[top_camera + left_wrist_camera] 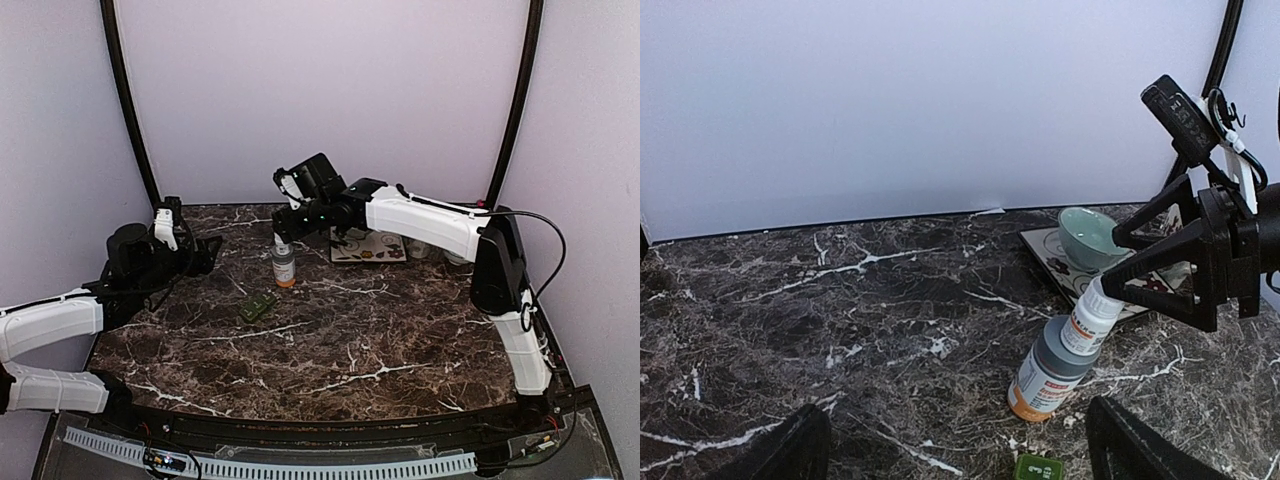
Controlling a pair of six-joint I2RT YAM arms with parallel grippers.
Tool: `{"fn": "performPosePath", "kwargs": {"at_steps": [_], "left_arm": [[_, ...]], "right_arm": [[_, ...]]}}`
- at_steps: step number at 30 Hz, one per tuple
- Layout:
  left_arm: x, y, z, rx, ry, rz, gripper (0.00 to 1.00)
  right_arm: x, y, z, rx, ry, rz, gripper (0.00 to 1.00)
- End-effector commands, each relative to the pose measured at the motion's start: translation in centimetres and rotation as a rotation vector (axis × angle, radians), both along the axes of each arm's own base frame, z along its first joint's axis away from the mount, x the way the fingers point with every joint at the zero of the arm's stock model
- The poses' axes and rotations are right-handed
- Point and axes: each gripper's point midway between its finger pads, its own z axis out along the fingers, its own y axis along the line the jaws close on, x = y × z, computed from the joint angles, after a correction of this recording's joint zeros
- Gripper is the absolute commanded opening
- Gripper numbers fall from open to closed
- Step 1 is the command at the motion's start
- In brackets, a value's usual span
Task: Sort the pills into containers
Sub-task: Pick up the pill bottle.
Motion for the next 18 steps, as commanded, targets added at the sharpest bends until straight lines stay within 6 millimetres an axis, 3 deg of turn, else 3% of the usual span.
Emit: {"fn": "performPosePath", "kwargs": {"at_steps": [1,18], "left_arm": [[0.1,0.0,0.2,-0.010,0.012,0.017,0.91],[0.5,-0.1,-0.1,-0.014,0.026,0.024,0.91]], "right_arm": [[-0.1,0.4,1.1,0.019,0.005,-0.014,0.72],[-0.8,1.6,-1.0,0.017,0.069,0.036,0.65]]}}
